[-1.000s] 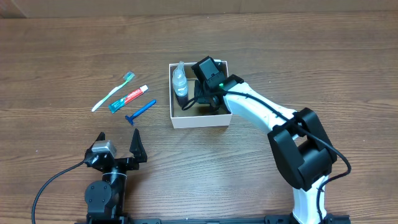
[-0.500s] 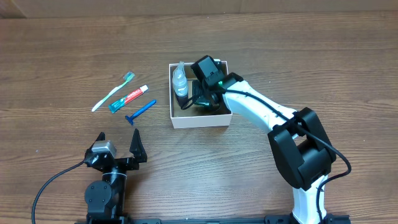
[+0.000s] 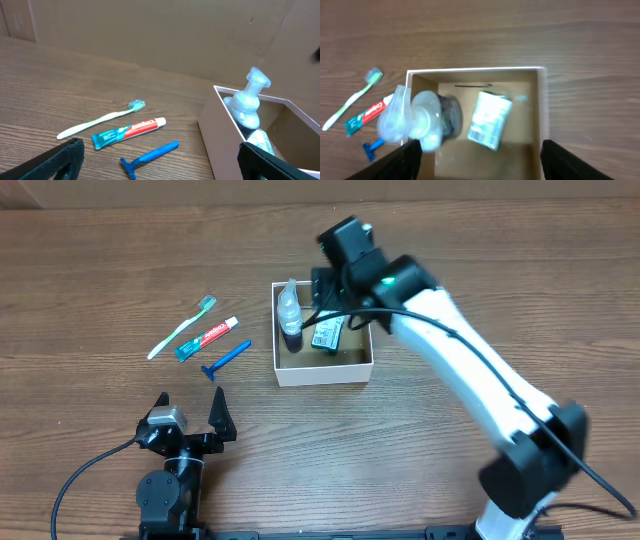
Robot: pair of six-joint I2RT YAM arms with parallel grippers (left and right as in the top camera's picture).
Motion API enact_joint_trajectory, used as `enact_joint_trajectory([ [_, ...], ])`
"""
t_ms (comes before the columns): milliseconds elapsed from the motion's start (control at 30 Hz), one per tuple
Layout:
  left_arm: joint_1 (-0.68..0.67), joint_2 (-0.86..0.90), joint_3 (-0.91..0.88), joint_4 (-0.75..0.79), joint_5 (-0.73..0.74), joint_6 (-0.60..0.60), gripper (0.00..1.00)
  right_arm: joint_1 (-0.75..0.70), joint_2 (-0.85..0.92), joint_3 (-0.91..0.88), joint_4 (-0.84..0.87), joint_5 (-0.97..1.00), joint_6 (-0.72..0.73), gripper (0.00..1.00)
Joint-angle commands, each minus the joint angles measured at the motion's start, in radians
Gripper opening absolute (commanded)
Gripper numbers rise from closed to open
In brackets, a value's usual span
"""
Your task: Pack container
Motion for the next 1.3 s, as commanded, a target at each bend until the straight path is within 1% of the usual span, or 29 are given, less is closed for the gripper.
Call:
enact_joint_trajectory([
  [0, 0.007, -0.011, -0.003, 0.003, 0.008, 0.011, 1.00, -0.106, -0.101, 0.035, -0.096, 0.066, 0.002, 0.84],
  [33, 0.007, -0.011, -0.003, 0.003, 0.008, 0.011, 1.00, -0.132, -0.114, 0.035, -0.118, 0.066, 0.005, 0.88],
  [200, 0.007, -0.011, -0.003, 0.003, 0.008, 0.011, 1.00, -0.336, -0.144, 0.035, -0.239, 0.065, 0.009, 0.95],
  [300, 0.007, -0.011, -0.003, 0.003, 0.008, 0.011, 1.00, -0.446, -0.140, 0.020, -0.280, 0.065, 0.027, 1.00],
  [433, 0.007, -0.011, -0.003, 0.003, 0.008, 0.011, 1.00, -0.567, -0.138, -0.038, -0.282, 0.064, 0.031, 1.00],
  [567, 0.007, -0.011, -0.003, 0.003, 0.008, 0.011, 1.00, -0.650, -0.138, -0.109, -0.270, 0.050, 0.035, 1.00],
  [700, 0.007, -0.011, -0.003, 0.003, 0.008, 0.011, 1.00, -0.698, -0.138, -0.169, -0.258, 0.050, 0.035, 1.00],
  [800, 0.007, -0.011, -0.003, 0.003, 0.016, 0.011, 1.00, -0.708, -0.138, -0.183, -0.263, 0.050, 0.035, 1.00],
  [933, 0.007, -0.010, 0.011, -0.002, 0.146, 0.011, 1.00, -0.707, -0.138, -0.184, -0.255, 0.050, 0.035, 1.00],
  [967, 0.007, -0.009, 0.024, -0.008, 0.196, 0.002, 1.00, -0.708, -0.138, -0.184, -0.254, 0.050, 0.035, 1.00],
  [1000, 0.007, -0.005, 0.041, -0.021, 0.211, -0.016, 1.00, -0.708, -0.138, -0.184, -0.254, 0.050, 0.035, 1.00],
  [1067, 0.008, 0.020, 0.092, -0.080, 0.203, -0.043, 1.00, -0.708, -0.138, -0.184, -0.254, 0.050, 0.035, 1.00],
  [1133, 0.008, 0.077, 0.171, -0.159, 0.174, -0.042, 1.00, -0.708, -0.138, -0.184, -0.254, 0.050, 0.035, 1.00],
  [1267, 0.008, 0.293, 0.378, -0.287, 0.145, -0.030, 1.00, -0.708, -0.138, -0.184, -0.254, 0.050, 0.035, 1.00],
])
